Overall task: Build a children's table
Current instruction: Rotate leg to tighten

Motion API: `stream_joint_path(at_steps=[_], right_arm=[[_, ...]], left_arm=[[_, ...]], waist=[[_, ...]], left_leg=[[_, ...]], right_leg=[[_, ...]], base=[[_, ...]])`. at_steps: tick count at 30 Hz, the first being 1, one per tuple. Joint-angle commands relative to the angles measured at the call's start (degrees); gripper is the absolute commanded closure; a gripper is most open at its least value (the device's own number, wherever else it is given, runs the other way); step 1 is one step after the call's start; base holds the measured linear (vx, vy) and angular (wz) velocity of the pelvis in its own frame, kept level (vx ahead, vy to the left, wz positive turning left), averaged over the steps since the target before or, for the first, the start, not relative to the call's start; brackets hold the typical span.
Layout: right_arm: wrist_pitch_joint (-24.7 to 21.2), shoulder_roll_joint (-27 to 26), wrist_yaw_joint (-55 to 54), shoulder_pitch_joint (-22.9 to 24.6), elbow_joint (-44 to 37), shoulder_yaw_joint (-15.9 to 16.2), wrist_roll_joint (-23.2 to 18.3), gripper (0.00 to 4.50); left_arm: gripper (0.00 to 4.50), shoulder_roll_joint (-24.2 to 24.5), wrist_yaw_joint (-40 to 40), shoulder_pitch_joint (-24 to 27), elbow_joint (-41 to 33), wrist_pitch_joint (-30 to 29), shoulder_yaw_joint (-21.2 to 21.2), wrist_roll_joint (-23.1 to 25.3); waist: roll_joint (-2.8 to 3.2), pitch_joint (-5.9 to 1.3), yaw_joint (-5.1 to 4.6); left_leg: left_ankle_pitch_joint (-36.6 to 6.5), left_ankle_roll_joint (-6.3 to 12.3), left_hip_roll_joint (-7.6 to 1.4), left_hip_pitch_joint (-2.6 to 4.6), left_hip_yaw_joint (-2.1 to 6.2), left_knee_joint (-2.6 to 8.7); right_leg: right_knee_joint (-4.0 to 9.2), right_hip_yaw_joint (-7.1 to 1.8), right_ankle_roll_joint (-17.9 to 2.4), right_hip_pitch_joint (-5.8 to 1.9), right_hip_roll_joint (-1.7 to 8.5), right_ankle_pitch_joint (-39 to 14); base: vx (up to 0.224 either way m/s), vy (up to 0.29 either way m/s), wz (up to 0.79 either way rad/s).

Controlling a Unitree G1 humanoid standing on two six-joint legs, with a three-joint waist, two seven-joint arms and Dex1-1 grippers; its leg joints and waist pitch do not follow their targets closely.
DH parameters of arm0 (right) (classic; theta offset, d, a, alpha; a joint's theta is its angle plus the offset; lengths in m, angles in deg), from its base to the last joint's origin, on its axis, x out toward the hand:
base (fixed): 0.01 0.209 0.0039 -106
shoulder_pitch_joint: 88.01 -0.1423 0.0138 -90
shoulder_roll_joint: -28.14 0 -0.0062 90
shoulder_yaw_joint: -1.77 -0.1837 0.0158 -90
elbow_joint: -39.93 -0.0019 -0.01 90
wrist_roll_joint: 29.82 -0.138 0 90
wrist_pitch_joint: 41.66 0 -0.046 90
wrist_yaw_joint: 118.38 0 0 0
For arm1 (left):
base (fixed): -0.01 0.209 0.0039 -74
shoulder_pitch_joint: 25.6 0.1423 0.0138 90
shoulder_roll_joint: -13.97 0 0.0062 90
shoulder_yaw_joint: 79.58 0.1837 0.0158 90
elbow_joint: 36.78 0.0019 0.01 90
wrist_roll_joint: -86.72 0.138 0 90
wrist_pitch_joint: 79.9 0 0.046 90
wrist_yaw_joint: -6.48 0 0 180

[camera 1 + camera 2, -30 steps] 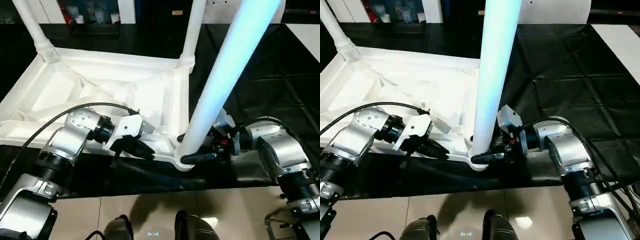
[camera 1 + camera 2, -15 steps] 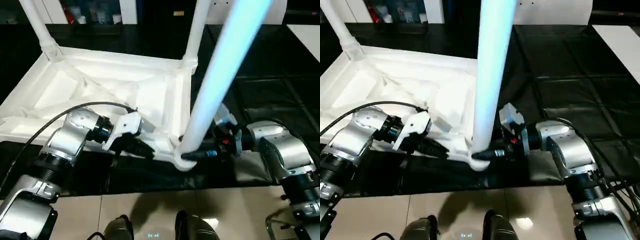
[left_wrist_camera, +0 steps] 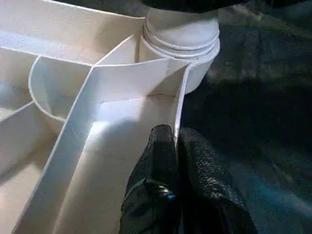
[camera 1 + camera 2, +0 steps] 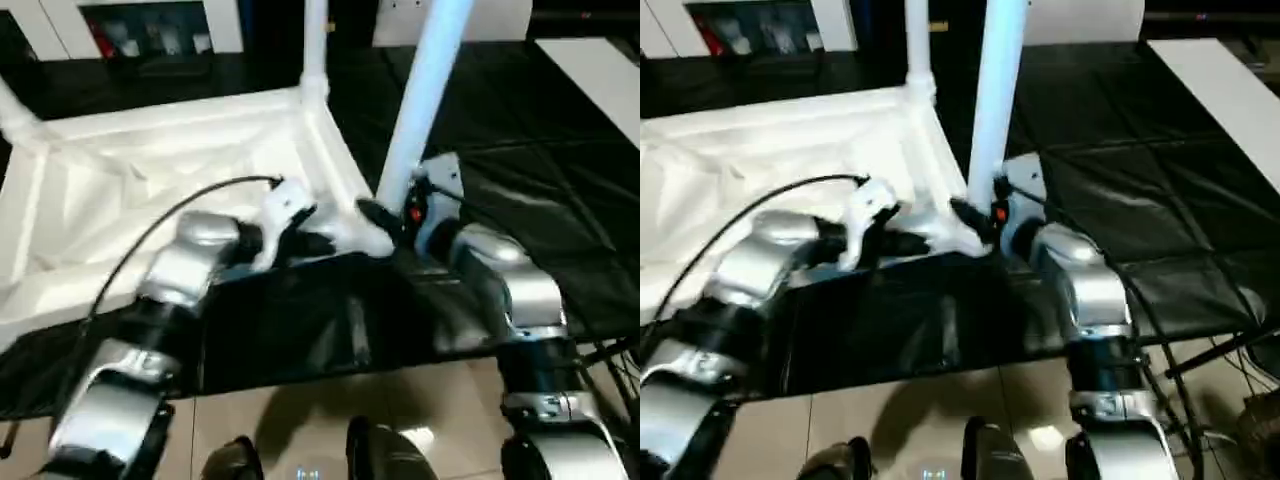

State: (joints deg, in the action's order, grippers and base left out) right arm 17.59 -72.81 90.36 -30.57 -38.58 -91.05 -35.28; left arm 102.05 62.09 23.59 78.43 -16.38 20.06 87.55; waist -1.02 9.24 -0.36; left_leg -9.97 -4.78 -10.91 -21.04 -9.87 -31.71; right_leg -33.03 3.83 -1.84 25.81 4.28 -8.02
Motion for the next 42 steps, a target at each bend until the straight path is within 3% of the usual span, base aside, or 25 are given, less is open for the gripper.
stream_joint_path(at_steps=[1,4,5,10,12,14,15,17,19,21,27,32,37,42], right_arm=[[-5.2,-8.8,0.5,-0.2,1.9,10.0,-1.2,2.38],[-3.6,-9.2,-0.2,-0.3,2.3,10.6,-0.4,2.38],[-2.7,-9.1,-0.2,-0.1,2.1,10.5,-0.3,2.07],[0.8,-5.5,3.8,0.6,1.2,9.7,-1.6,1.66],[1.6,-3.8,6.0,1.2,0.4,9.1,-1.7,1.3],[3.3,-1.3,9.8,2.3,-0.6,8.5,-2.2,1.25],[4.3,0.1,11.9,2.9,-0.9,8.2,-2.6,1.04],[6.5,2.8,16.3,3.7,-1.2,8.0,-3.5,0.86],[10.1,5.6,21.1,4.3,-1.4,8.0,-4.0,0.81],[12.4,9.3,27.2,4.8,-2.0,8.0,-4.9,0.48],[14.1,15.9,39.8,6.3,-2.9,10.0,-7.2,0.48],[15.5,20.7,49.9,6.2,-0.9,11.5,-9.4,0.48],[15.1,22.5,54.7,4.5,1.7,12.5,-9.7,0.84],[16.1,23.3,57.0,2.9,3.8,14.1,-9.3,1.26]], left_arm=[[4.5,-5.6,-10.4,-1.8,0.3,-2.3,0.9,1.3],[4.5,-5.5,-9.9,-1.2,-0.9,-2.6,1.7,1.8],[4.5,-5.1,-9.5,-1.0,-1.2,-2.0,2.0,1.9],[4.5,-2.6,-5.3,0.4,-2.3,0.5,2.6,1.2],[4.5,-1.1,-2.1,1.5,-3.2,3.2,3.8,1.3],[4.5,1.1,1.5,2.9,-3.8,6.8,4.9,1.6],[4.5,2.2,3.3,3.5,-3.8,8.8,5.5,1.6],[4.5,4.4,6.6,4.3,-3.5,11.7,6.3,1.8],[4.5,6.5,10.0,4.8,-3.0,14.2,6.5,1.1],[4.5,9.7,14.8,4.9,-1.9,18.8,7.9,1.4],[4.5,12.0,22.1,5.1,-1.1,22.0,8.2,-1.1],[4.5,14.0,29.2,5.1,-0.7,24.8,9.4,-3.0],[4.5,15.3,33.2,5.0,-0.8,26.0,10.6,-3.5],[4.5,15.7,34.7,4.8,-0.4,27.0,11.1,-3.5]], waist=[[-0.39,-3.99,0.33],[-0.28,-3.88,0.21],[-0.22,-3.81,0.15],[-0.12,-3.68,-0.01],[-0.15,-3.81,-0.14],[-0.12,-3.88,-0.22],[-0.32,-4.04,-0.26],[-0.16,-4.21,-0.36],[-0.22,-4.22,-0.35],[-0.43,-4.18,-0.18],[-0.31,-3.98,0.83],[-0.4,-4.19,1.91],[-0.43,-4.28,2.56],[-0.62,-4.25,2.59]], left_leg=[[-7.1,4.06,-0.96,-0.15,0.12,3.11],[-7.2,4.66,-0.86,-0.18,0.05,3.08],[-7.5,5.16,-0.93,-0.18,0.02,3.11],[-9.2,5.24,-1.03,-0.15,0.11,3.22],[-8.4,5.46,-1.09,-0.24,0.12,3.15],[-7.4,6.15,-1.11,-0.37,0.2,3.06],[-6.9,6.9,-1.2,-0.43,0.14,2.9],[-4.9,8.08,-1.3,-0.27,-0.04,2.7],[-4.3,9.02,-1.32,-0.19,-0.1,2.61],[-4.4,9.73,-1.39,-0.01,-0.12,2.59],[-5.7,9.21,-1.88,0.47,-0.28,2.61],[-4.7,9.75,-2.03,0.4,-0.38,2.42],[-4.8,9.08,-2.03,0.34,-0.37,2.34],[-4.6,8.88,-1.99,0.24,-0.36,2.3]], right_leg=[[4.18,-2.52,-9.2,-4.09,2.93,-19.7],[4.17,-2.62,-10.0,-4.32,3.04,-18.1],[4.19,-2.61,-10.2,-4.29,3.0,-17.5],[4.34,-2.6,-9.9,-4.29,3.11,-19.1],[4.09,-2.65,-10.5,-4.45,3.09,-17.1],[3.88,-2.65,-11.1,-4.64,3.15,-14.5],[3.64,-2.74,-11.5,-4.87,3.22,-12.5],[3.06,-2.84,-13.1,-4.83,3.11,-8.0],[2.8,-2.8,-14.2,-4.93,3.1,-6.1],[2.76,-2.76,-14.6,-4.93,3.12,-6.6],[2.72,-2.91,-15.2,-4.48,3.29,-9.4],[2.28,-2.85,-15.8,-4.58,3.29,-7.6],[2.29,-2.83,-16.0,-4.57,3.36,-8.5],[2.27,-2.81,-15.7,-4.59,3.37,-8.7]], base=[[0.0,0.0,0.0],[0.0,0.0,0.0],[0.0,0.0,0.0],[0.0,0.0,0.0],[0.0,0.0,0.0],[0.0,0.0,0.0],[0.0,0.0,0.0],[0.0,0.0,0.0],[0.0,0.0,0.0],[0.0,0.0,0.0],[0.0,0.0,0.0],[0.0,0.0,0.0],[0.0,0.0,0.0],[0.0,0.0,0.0]])
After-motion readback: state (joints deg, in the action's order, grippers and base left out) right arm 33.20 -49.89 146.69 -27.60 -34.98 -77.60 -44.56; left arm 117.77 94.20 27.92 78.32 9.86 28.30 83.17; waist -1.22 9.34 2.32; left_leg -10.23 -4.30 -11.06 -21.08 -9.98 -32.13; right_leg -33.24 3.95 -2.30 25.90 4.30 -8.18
